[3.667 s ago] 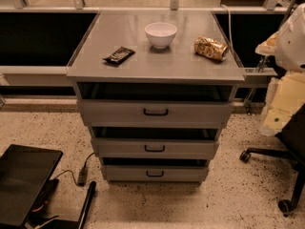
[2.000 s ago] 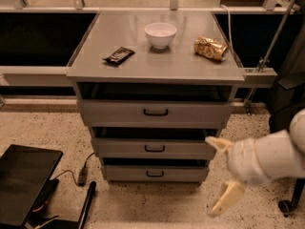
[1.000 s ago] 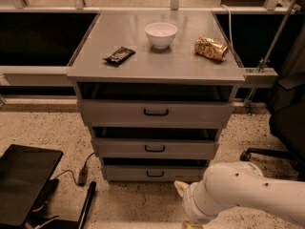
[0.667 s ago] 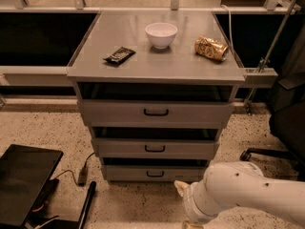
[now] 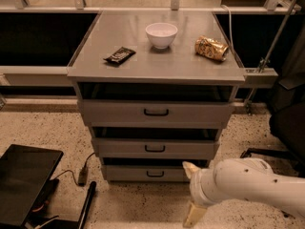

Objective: Open middle drawer

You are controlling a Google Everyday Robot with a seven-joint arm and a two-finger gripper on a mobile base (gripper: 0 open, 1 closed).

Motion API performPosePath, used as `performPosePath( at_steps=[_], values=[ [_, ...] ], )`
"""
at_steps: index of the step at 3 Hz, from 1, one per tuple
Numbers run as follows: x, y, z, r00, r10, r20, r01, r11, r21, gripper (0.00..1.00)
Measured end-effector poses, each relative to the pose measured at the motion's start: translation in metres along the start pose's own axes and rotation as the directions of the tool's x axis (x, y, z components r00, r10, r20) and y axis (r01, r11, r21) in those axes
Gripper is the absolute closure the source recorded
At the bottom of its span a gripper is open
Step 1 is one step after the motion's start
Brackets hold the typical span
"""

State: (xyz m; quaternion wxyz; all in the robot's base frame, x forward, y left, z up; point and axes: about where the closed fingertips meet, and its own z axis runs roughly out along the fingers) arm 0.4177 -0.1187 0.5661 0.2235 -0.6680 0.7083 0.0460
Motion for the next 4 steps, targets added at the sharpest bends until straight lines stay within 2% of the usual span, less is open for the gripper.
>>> performPosePath(
  at_steps=[1, 2, 3, 4],
  values=[
    [0.010, -0.056, 0.010, 1.000, 0.000, -0.030, 0.004, 0.9913, 0.131, 0.00],
    [0.015, -0.110, 0.039, 0.997, 0.052, -0.049, -0.043, 0.9850, 0.167, 0.00],
    [0.022, -0.134, 0.089, 0.989, 0.141, -0.034, -0.138, 0.9860, 0.094, 0.00],
    [0.024, -0.137, 0.111, 0.983, 0.181, -0.025, -0.179, 0.9824, 0.052, 0.00]
  ],
)
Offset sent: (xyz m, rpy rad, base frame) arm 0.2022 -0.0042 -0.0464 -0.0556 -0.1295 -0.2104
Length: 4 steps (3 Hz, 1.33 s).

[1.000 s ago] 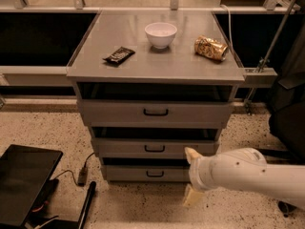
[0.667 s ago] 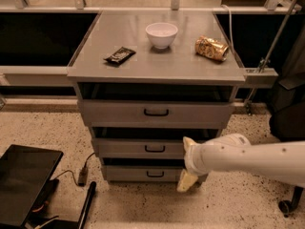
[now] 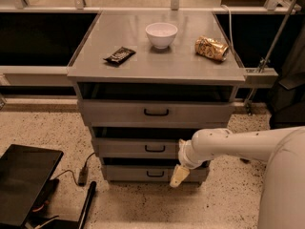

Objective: Open middle drawer

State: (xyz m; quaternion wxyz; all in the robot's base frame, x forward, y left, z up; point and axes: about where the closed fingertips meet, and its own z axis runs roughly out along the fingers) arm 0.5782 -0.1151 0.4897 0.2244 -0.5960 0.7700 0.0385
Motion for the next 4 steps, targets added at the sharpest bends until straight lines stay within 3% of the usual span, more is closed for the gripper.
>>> performPosePath(
  at_steps=[1, 2, 3, 4],
  values=[
    [0.000, 0.000, 0.000, 1.000, 0.000, 0.000, 0.000, 1.0000, 0.000, 0.00],
    [0.014, -0.010, 0.005, 0.998, 0.033, 0.048, -0.036, 0.9971, 0.067, 0.00],
    [0.027, -0.028, 0.000, 0.994, 0.063, 0.086, -0.075, 0.9855, 0.152, 0.00],
    [0.026, -0.028, 0.001, 0.994, 0.062, 0.086, -0.074, 0.9857, 0.151, 0.00]
  ],
)
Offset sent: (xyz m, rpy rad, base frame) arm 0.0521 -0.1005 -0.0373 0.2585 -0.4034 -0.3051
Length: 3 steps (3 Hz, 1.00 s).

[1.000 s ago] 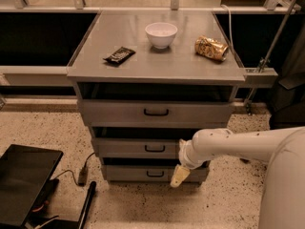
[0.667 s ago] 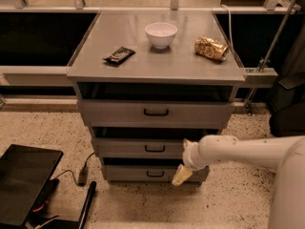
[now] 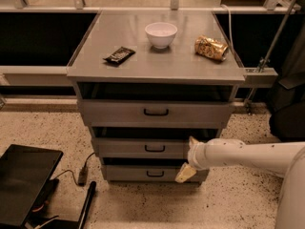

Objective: Open middle drawer

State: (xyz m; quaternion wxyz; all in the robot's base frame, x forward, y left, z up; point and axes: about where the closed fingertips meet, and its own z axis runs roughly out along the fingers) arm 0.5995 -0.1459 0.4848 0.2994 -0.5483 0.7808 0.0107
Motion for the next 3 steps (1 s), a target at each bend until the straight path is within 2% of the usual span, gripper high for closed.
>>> performPosePath(
  at_steps=[1, 2, 3],
  values=[
    [0.002, -0.007, 0.000, 0.998, 0.022, 0.052, -0.023, 0.9997, 0.007, 0.00],
    [0.009, -0.008, 0.016, 0.974, 0.119, 0.190, -0.112, 0.9925, -0.048, 0.00],
    [0.017, -0.019, 0.021, 0.951, 0.147, 0.270, -0.144, 0.9891, -0.031, 0.00]
  ],
)
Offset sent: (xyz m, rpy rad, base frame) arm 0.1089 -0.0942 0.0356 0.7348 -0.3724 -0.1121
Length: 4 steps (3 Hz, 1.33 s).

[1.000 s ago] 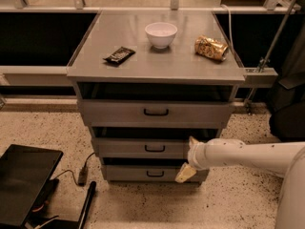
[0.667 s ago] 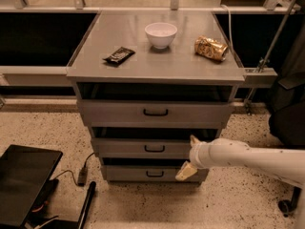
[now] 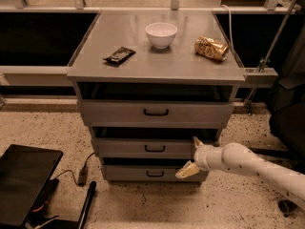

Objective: Open middle drawer

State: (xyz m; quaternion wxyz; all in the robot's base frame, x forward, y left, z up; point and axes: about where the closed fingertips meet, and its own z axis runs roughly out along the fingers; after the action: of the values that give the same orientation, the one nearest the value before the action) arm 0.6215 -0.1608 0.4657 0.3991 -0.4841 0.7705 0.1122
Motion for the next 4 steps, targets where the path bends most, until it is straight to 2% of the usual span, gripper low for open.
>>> performPosePath(
  at_steps=[1, 2, 3, 4],
  values=[
    [0.000, 0.000, 0.000, 1.000, -0.001, 0.000, 0.001, 1.0000, 0.002, 0.00],
    [-0.006, -0.009, 0.013, 1.000, -0.011, -0.005, 0.011, 0.9991, 0.041, 0.00],
    [-0.015, -0.024, 0.043, 0.998, -0.059, -0.030, 0.062, 0.9916, 0.114, 0.00],
    [-0.021, -0.030, 0.047, 0.998, -0.067, -0.021, 0.069, 0.9878, 0.140, 0.00]
  ],
)
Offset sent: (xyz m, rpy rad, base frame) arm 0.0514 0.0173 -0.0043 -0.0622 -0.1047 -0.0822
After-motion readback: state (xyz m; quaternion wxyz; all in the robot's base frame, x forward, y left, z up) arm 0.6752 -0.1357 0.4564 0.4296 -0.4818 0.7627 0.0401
